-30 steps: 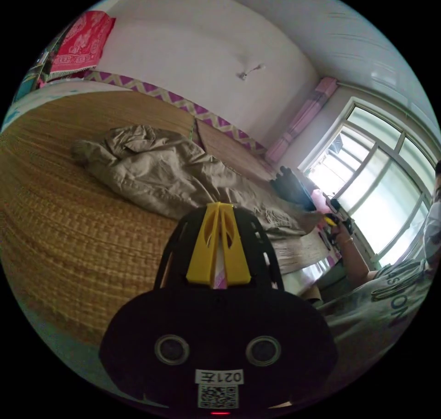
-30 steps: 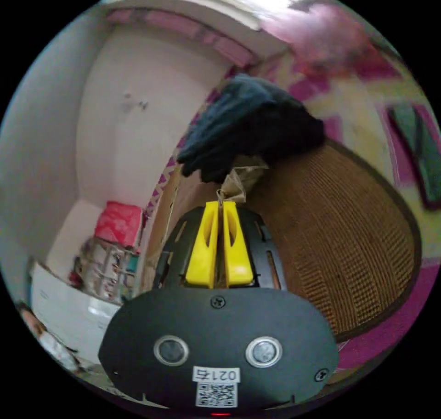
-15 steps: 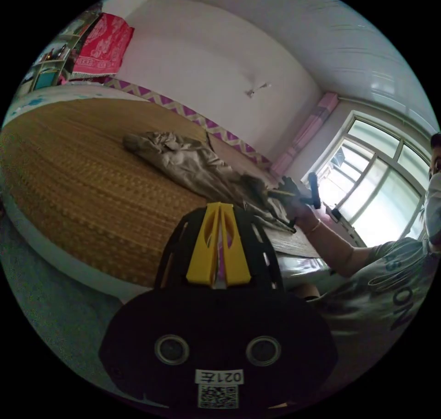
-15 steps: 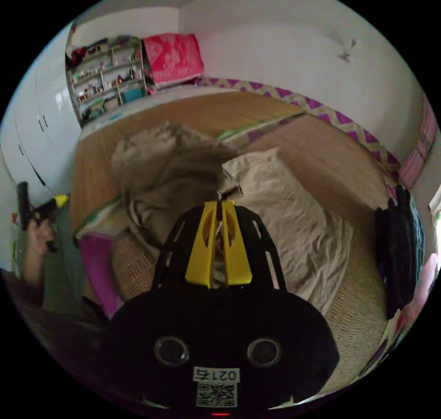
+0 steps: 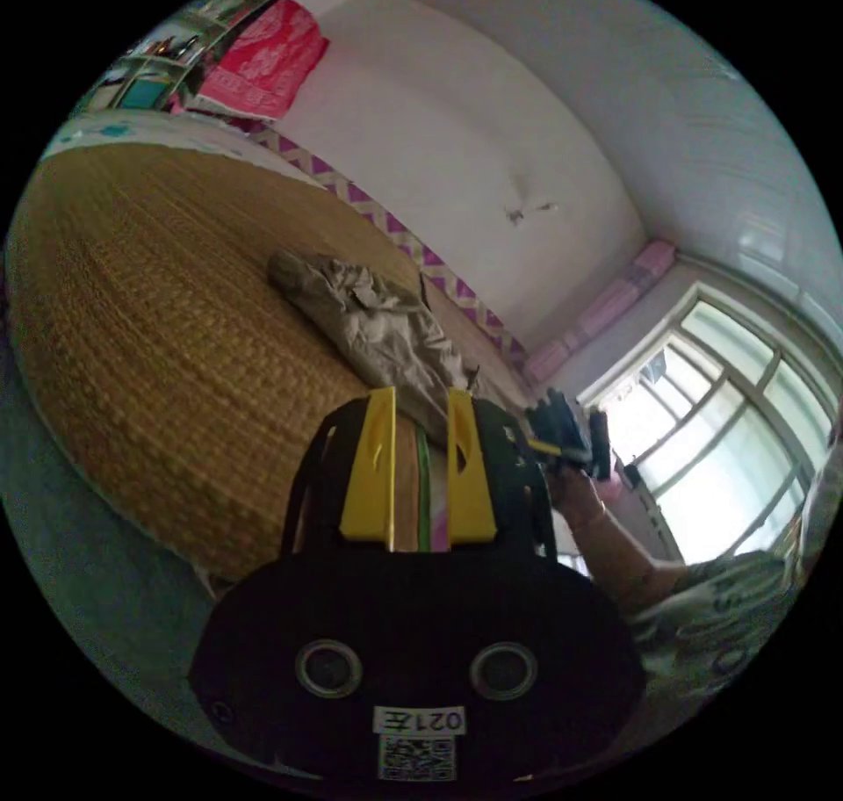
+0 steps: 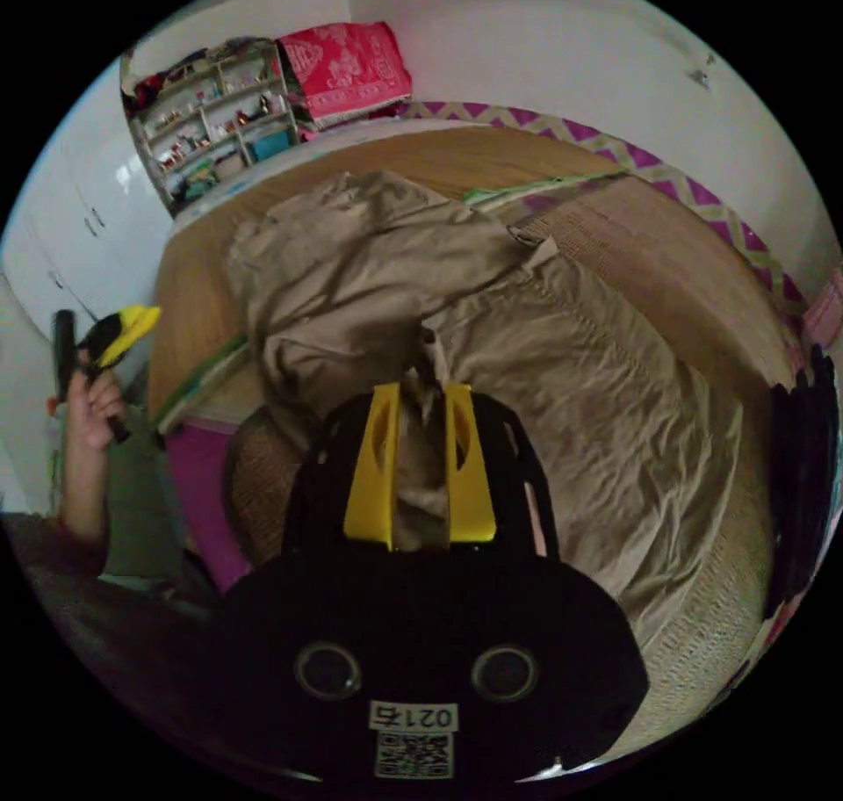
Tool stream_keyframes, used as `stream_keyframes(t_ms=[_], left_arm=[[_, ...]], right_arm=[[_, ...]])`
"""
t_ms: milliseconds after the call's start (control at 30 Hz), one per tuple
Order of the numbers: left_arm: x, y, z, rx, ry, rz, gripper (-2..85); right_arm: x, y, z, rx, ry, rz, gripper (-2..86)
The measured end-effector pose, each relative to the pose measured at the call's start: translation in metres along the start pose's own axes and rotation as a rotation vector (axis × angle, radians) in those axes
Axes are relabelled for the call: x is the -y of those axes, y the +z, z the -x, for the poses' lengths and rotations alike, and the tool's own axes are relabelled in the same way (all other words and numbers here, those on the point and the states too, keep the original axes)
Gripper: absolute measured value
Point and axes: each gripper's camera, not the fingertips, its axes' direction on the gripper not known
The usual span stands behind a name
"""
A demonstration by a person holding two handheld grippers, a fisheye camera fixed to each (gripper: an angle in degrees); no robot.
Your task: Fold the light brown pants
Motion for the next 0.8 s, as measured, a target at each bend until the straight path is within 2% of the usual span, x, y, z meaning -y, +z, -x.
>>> stream_keyframes(t_ms=[67,233,367,500,633,700,800], left_arm=[[0.017,0.013,0.013,0.02,-0.088,-0.013,10.6],[0.057,0.069,0.061,0.2,-0.294,0.058,16.8],[0.066,0.107,0.079,0.133,-0.375,0.064,16.9],[0.069,0.158,0.084,0.185,-0.401,0.065,12.7],[0.054,0.199,0.091,0.193,-0.491,0.052,4.0],[0.047,0.205,0.075,0.163,-0.453,0.001,2.6],[0.042,0.216,0.003,0.179,-0.219,-0.037,1.3]], right_arm=[[-0.017,-0.025,-0.006,0.114,0.0,-0.058,4.7],[-0.095,-0.096,-0.038,0.127,0.045,-0.141,5.9],[-0.156,-0.133,-0.065,0.171,0.122,-0.178,6.3],[-0.217,-0.163,-0.097,0.202,0.255,-0.234,6.1],[-0.26,-0.181,-0.133,0.285,0.392,-0.291,5.4],[-0.273,-0.186,-0.145,0.285,0.416,-0.298,5.1],[-0.292,-0.192,-0.165,0.273,0.439,-0.285,4.2]])
